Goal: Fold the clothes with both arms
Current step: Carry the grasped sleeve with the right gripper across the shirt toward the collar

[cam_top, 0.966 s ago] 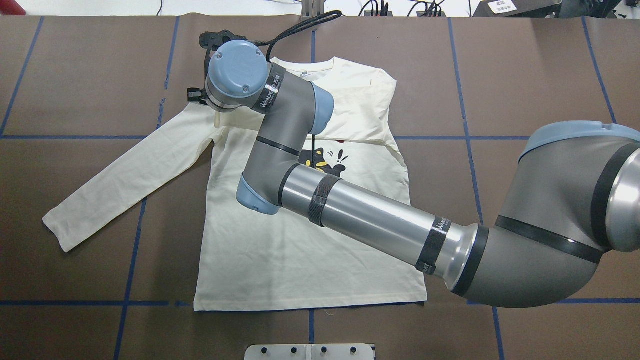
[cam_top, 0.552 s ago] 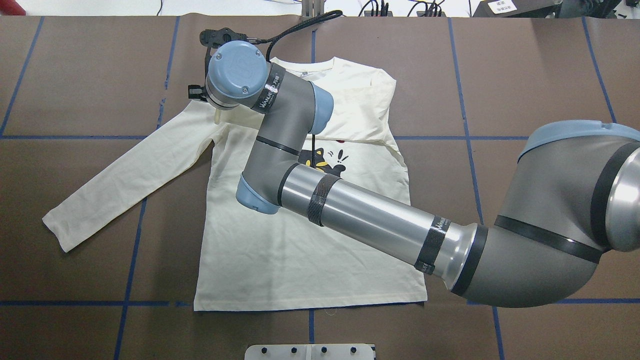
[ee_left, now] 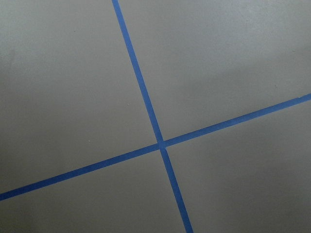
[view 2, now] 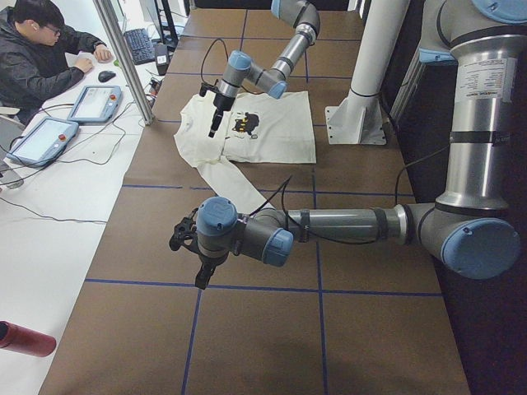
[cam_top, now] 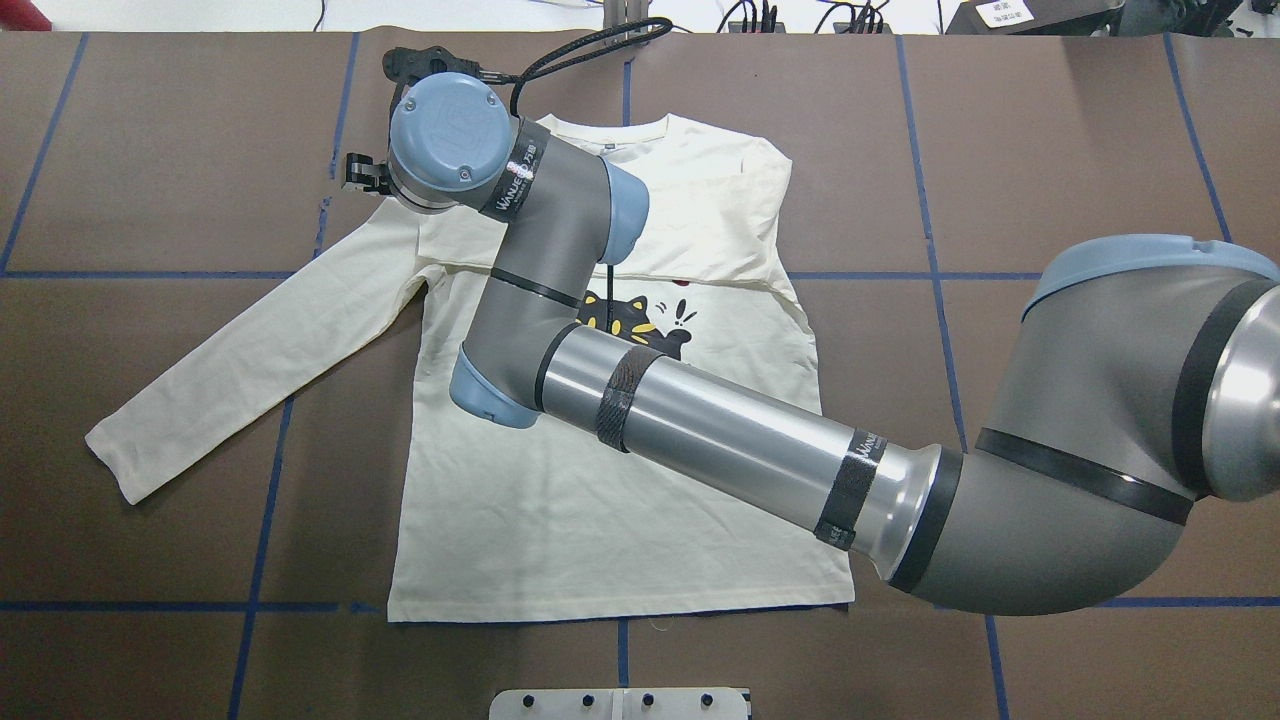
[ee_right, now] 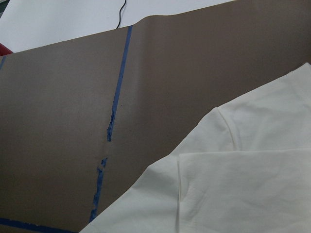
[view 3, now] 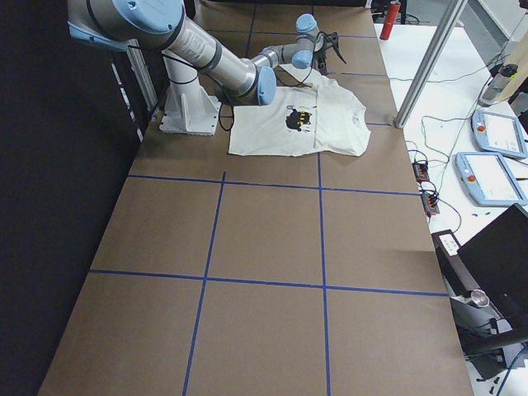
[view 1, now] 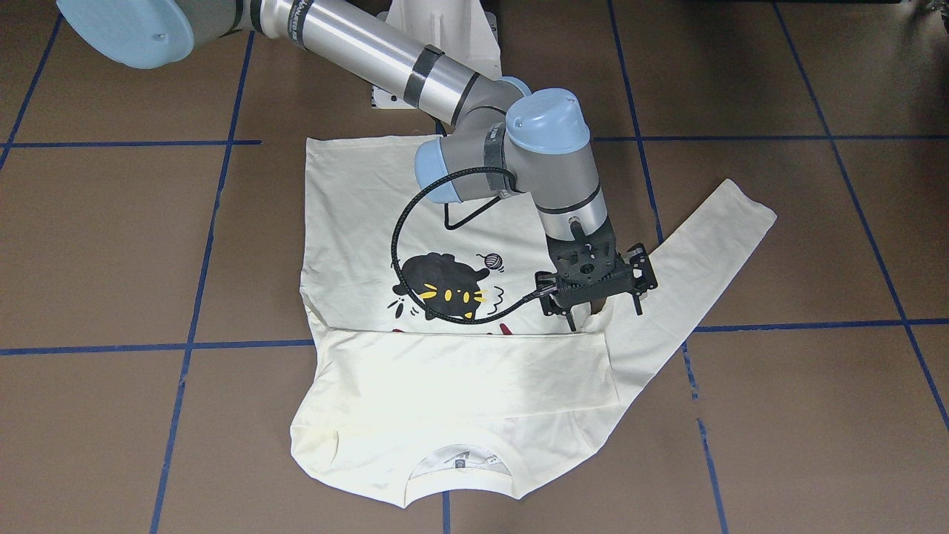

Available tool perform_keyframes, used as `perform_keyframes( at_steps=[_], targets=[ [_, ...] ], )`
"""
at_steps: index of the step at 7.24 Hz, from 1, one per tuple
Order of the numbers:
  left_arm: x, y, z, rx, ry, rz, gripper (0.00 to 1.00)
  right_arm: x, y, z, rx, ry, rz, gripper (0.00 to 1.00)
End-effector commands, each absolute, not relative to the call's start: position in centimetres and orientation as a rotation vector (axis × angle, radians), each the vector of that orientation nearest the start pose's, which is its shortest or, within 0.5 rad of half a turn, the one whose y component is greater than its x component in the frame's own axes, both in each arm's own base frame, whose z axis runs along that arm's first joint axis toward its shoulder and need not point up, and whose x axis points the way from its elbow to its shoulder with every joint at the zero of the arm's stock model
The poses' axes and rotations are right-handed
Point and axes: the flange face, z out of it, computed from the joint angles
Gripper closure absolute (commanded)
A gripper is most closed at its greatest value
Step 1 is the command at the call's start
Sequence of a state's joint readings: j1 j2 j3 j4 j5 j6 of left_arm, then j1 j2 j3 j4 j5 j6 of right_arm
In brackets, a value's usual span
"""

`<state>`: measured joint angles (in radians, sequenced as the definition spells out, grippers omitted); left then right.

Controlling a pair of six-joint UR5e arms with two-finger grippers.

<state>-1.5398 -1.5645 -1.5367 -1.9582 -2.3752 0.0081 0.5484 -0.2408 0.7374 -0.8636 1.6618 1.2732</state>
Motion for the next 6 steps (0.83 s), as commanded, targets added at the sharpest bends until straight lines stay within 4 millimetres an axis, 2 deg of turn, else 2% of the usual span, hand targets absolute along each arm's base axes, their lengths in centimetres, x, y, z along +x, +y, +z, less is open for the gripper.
perform_keyframes(
  at_steps=[1, 2, 3, 4, 5, 6],
  targets=[
    [-3.1, -51.0, 61.6, 0.331, 0.838, 0.019, 0.0, -67.1, -56.4, 2.3, 0.309, -1.019, 0.143, 0.0],
    [-2.0, -50.1, 61.6, 0.334, 0.872, -0.07, 0.0, -63.9, -56.3, 4.9, 0.249, -0.978, 0.134, 0.0],
    [0.6, -49.3, 62.0, 0.327, 0.868, -0.138, 0.0, -60.3, -56.5, 8.4, 0.213, -0.95, 0.135, 0.0],
    [5.3, -48.9, 61.7, 0.304, 0.867, -0.21, 0.0, -56.6, -57.7, 11.3, 0.156, -0.915, 0.135, 0.0],
    [7.7, -46.7, 61.9, 0.3, 0.889, -0.279, 0.0, -52.8, -58.9, 14.1, 0.099, -0.9, 0.153, 0.0],
    [9.5, -44.3, 60.7, 0.267, 0.935, -0.384, 0.0, -48.8, -58.2, 17.7, 0.072, -0.877, 0.146, 0.0]
  ],
)
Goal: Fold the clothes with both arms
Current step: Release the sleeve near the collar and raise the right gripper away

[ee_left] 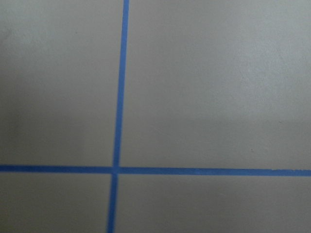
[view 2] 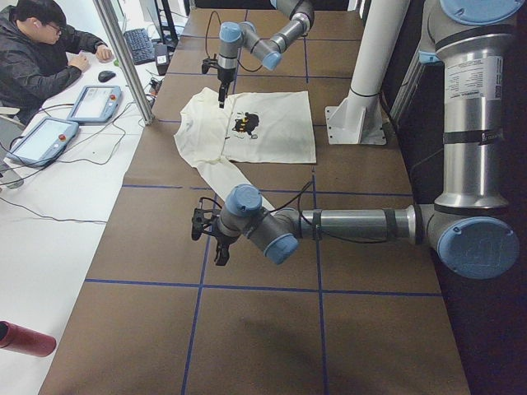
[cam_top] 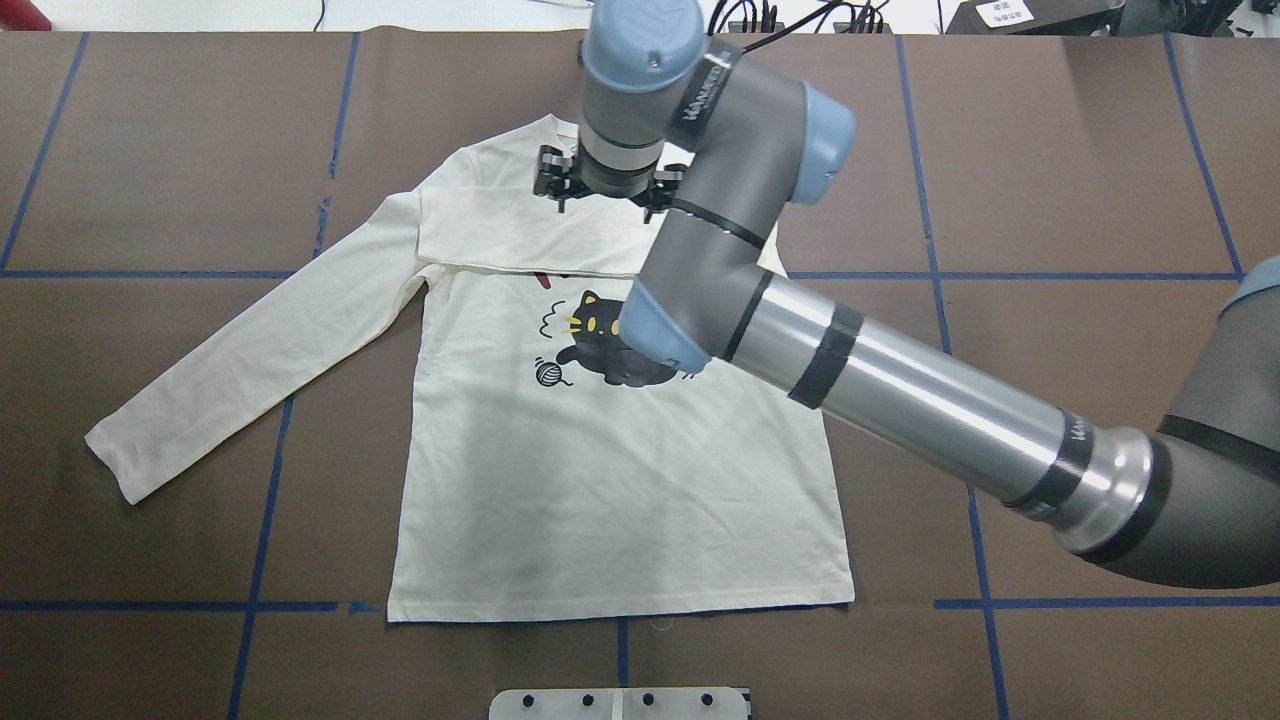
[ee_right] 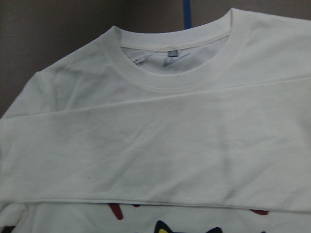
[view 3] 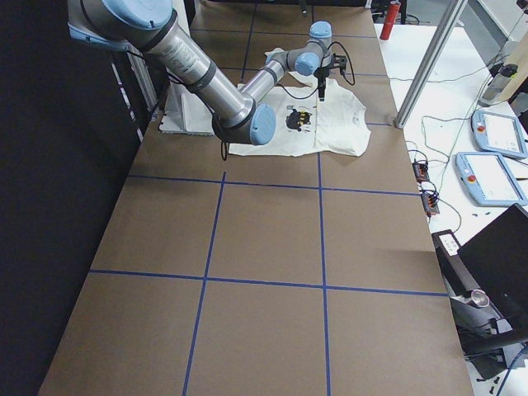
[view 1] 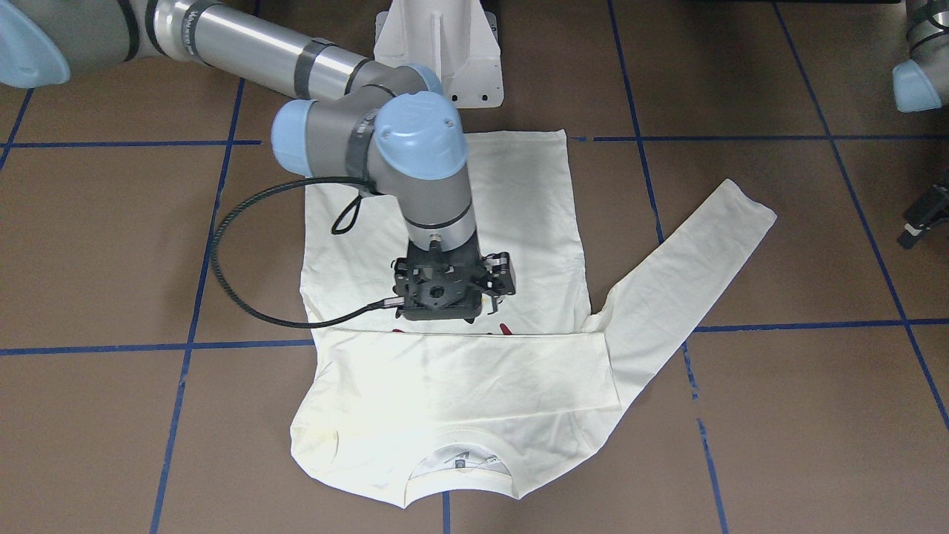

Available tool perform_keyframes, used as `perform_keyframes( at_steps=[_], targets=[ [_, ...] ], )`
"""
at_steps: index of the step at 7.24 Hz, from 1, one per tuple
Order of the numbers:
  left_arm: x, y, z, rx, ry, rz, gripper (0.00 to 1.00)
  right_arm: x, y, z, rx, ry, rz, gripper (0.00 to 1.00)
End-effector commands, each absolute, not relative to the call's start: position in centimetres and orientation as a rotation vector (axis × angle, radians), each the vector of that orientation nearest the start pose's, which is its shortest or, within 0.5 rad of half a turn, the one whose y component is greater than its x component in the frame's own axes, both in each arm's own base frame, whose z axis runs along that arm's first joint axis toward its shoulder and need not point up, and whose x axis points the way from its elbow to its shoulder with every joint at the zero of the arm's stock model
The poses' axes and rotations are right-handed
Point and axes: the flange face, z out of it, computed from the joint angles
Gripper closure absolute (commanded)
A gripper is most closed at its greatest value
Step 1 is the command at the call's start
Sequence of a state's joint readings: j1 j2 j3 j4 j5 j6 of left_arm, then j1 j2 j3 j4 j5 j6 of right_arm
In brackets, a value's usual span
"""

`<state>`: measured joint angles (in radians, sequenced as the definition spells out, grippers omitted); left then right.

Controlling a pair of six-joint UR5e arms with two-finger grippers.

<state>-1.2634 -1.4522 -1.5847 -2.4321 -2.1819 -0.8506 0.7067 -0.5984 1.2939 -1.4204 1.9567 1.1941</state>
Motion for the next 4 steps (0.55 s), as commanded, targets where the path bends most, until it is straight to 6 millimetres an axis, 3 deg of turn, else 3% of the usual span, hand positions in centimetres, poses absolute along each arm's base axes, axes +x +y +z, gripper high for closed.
perform_keyframes(
  at_steps=[1, 2, 4],
  targets=[
    [11.8, -41.5, 58.9, 0.256, 0.93, -0.428, 0.0, -44.4, -56.7, 21.4, 0.072, -0.819, 0.082, 0.0],
    [14.4, -39.5, 57.6, 0.226, 0.935, -0.458, 0.0, -40.2, -56.3, 23.9, 0.079, -0.757, 0.034, 0.0],
    [21.1, -35.8, 55.9, 0.154, 0.9, -0.488, 0.0, -34.9, -53.9, 29.4, 0.06, -0.737, -0.01, 0.0]
  ],
)
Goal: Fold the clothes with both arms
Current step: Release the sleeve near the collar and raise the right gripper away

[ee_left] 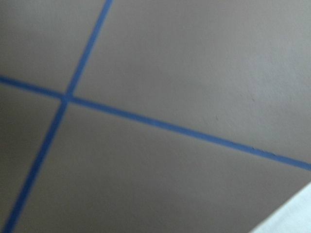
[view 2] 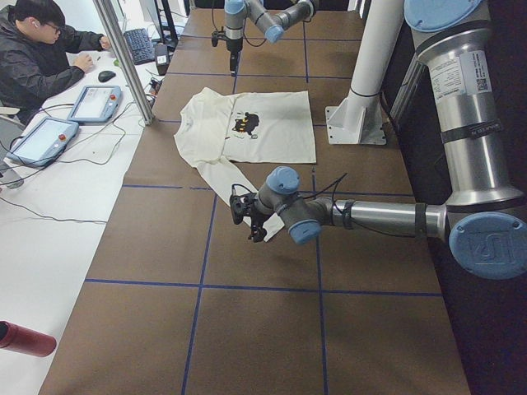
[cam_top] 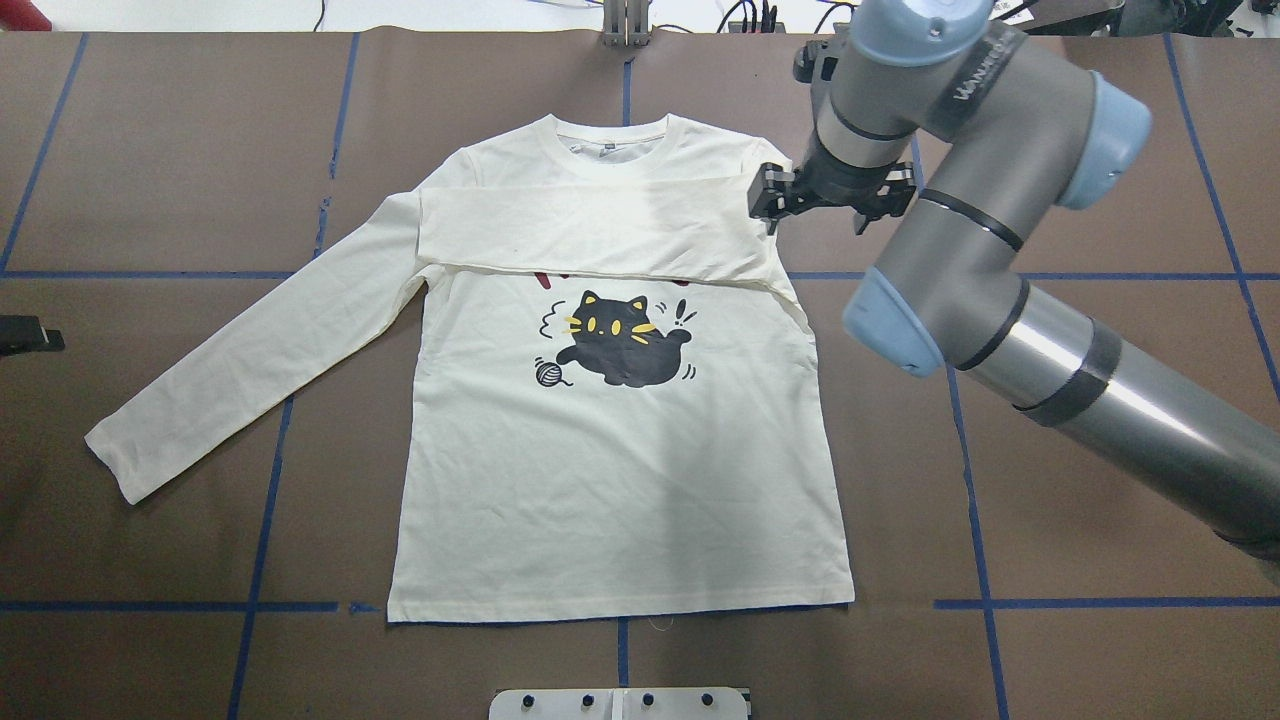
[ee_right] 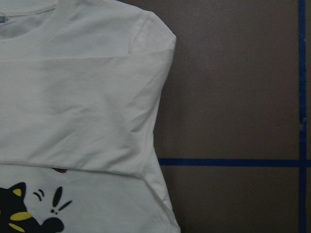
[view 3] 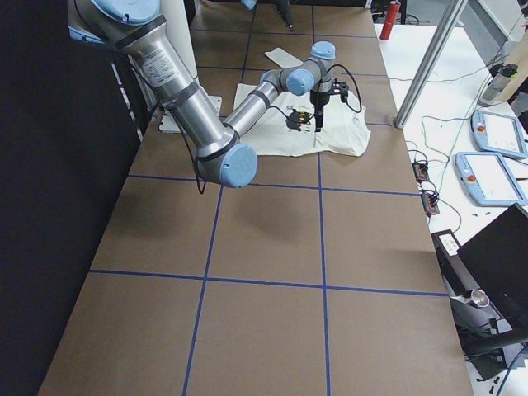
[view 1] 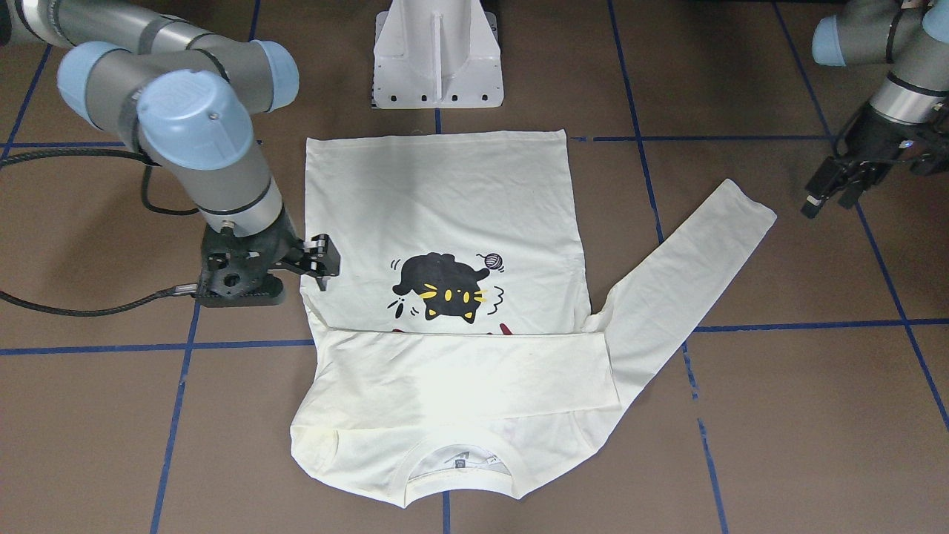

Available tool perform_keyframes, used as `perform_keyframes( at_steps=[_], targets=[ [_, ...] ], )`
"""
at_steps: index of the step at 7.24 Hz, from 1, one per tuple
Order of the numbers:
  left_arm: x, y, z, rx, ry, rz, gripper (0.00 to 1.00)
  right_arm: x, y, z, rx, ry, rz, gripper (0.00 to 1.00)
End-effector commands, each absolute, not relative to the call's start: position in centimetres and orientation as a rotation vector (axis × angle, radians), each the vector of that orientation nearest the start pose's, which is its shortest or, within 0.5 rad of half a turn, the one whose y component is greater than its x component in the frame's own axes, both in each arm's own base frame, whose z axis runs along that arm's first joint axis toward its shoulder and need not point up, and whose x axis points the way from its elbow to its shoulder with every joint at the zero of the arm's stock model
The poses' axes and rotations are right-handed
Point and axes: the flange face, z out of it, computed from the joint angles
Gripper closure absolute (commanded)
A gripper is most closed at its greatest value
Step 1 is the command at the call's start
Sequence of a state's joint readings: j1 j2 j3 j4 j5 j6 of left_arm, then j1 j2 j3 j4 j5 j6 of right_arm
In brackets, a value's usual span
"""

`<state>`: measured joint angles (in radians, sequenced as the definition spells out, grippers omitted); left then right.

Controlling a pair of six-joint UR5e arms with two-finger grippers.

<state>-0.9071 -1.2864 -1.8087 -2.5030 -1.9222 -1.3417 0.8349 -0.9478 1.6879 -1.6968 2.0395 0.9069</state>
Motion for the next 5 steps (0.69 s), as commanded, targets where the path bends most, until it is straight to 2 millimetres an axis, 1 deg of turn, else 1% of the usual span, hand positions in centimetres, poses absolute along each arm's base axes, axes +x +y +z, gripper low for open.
perform_keyframes(
  at_steps=[1, 2, 5],
  targets=[
    [22.6, -35.1, 54.5, 0.126, 0.849, -0.486, 0.0, -33.5, -52.7, 31.3, 0.047, -0.739, -0.046, 0.0],
    [24.1, -34.3, 54.6, 0.123, 0.806, -0.481, 0.0, -33.0, -52.1, 31.5, 0.049, -0.743, -0.049, 0.0],
    [24.7, -34.4, 56.6, 0.117, 0.766, -0.473, 0.0, -33.0, -51.9, 31.3, 0.046, -0.746, -0.042, 0.0]
  ],
)
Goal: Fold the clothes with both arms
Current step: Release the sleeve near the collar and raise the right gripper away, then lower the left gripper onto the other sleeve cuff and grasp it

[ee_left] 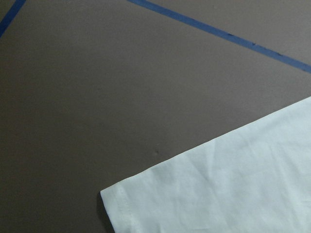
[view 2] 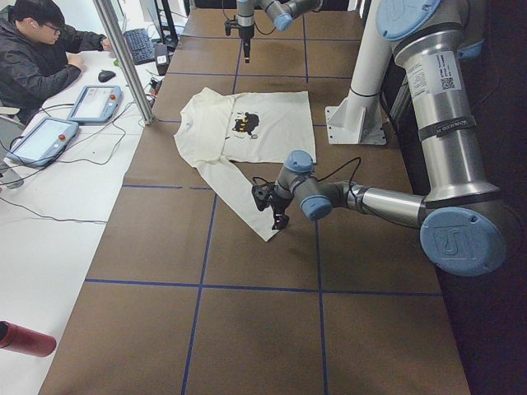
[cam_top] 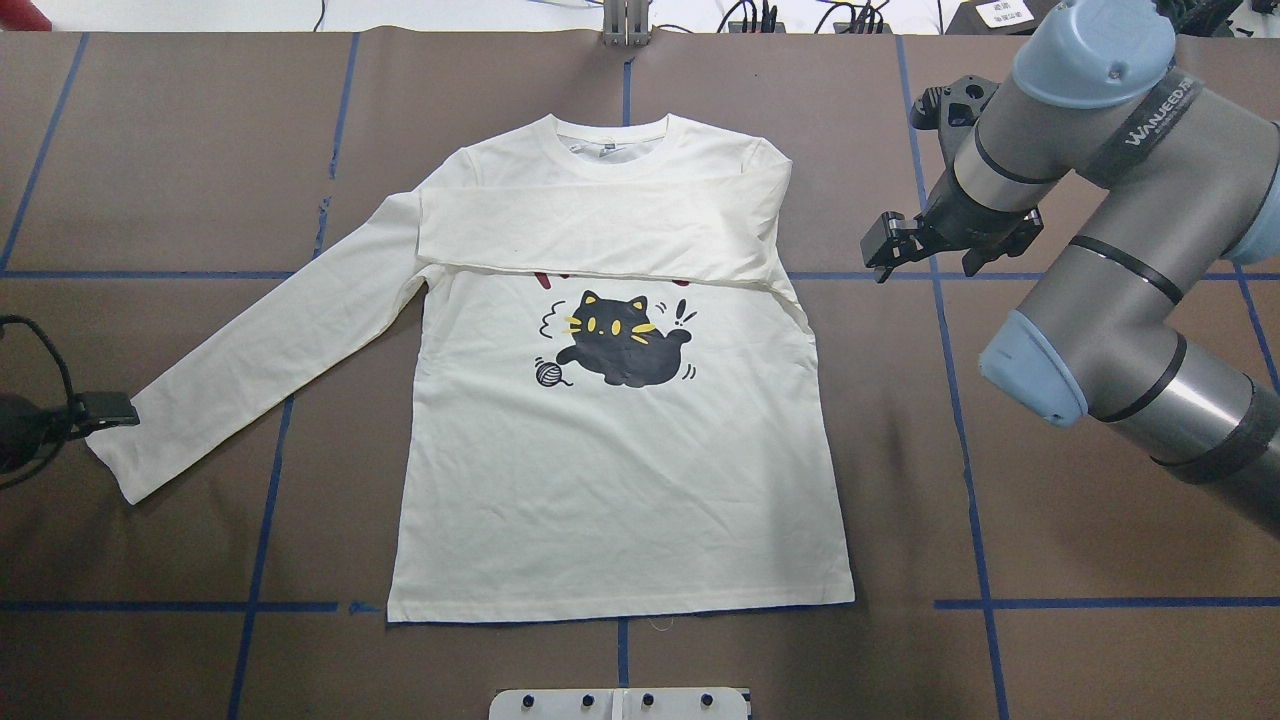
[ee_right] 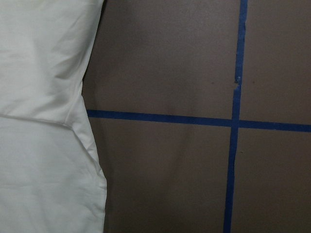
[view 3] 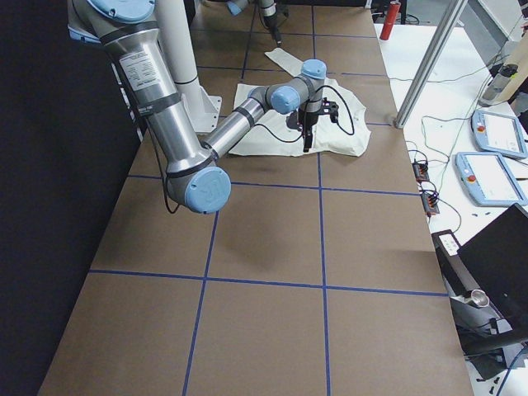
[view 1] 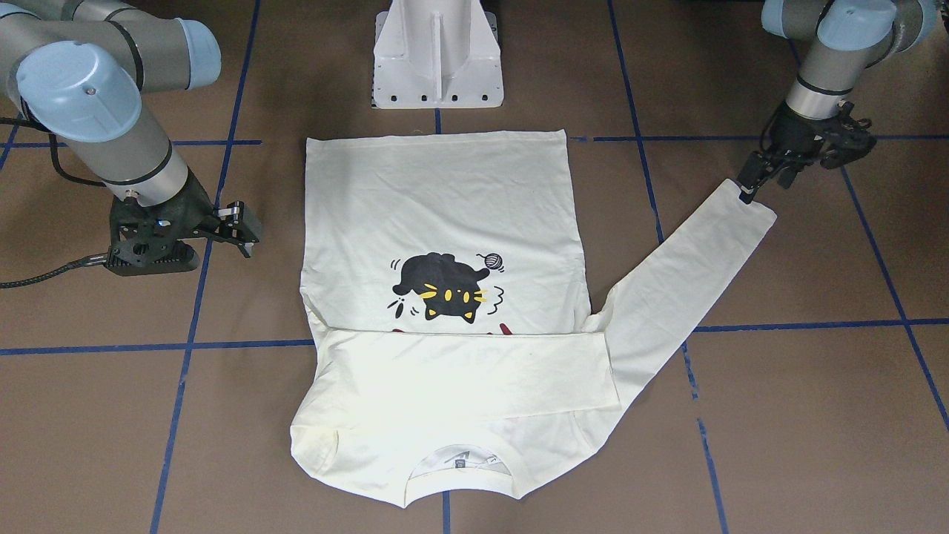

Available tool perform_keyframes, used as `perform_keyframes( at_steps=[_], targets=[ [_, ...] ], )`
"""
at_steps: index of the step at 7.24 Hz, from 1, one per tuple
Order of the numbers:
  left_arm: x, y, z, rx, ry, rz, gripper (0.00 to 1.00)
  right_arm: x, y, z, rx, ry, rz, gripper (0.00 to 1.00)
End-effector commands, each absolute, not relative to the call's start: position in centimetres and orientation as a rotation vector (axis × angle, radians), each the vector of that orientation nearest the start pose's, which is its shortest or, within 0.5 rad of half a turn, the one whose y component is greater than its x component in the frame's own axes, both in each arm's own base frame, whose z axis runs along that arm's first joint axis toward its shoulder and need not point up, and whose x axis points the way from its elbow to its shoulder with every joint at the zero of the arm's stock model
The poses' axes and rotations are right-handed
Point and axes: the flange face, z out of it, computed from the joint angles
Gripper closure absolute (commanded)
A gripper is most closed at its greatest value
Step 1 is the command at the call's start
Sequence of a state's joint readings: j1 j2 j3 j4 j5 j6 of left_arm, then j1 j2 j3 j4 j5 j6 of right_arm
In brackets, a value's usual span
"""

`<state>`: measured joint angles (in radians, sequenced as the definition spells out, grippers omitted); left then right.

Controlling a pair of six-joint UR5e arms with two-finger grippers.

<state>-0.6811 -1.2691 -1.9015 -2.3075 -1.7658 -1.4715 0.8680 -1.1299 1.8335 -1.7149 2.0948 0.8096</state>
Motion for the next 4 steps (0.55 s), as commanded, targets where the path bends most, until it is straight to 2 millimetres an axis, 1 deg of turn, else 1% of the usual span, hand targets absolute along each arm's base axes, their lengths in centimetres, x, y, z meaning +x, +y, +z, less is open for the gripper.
perform_keyframes(
  at_steps=[1, 3, 4],
  targets=[
    [25.1, -34.2, 56.9, 0.13, 0.755, -0.47, 0.0, -33.1, -51.9, 31.3, 0.046, -0.747, -0.041, 0.0],
    [26.6, -35.2, 58.5, 0.122, 0.741, -0.472, 0.0, -33.1, -51.9, 31.2, 0.047, -0.747, -0.038, 0.0],
    [26.7, -35.2, 59.5, 0.115, 0.727, -0.474, 0.0, -33.1, -51.9, 31.1, 0.047, -0.748, -0.037, 0.0]
  ],
)
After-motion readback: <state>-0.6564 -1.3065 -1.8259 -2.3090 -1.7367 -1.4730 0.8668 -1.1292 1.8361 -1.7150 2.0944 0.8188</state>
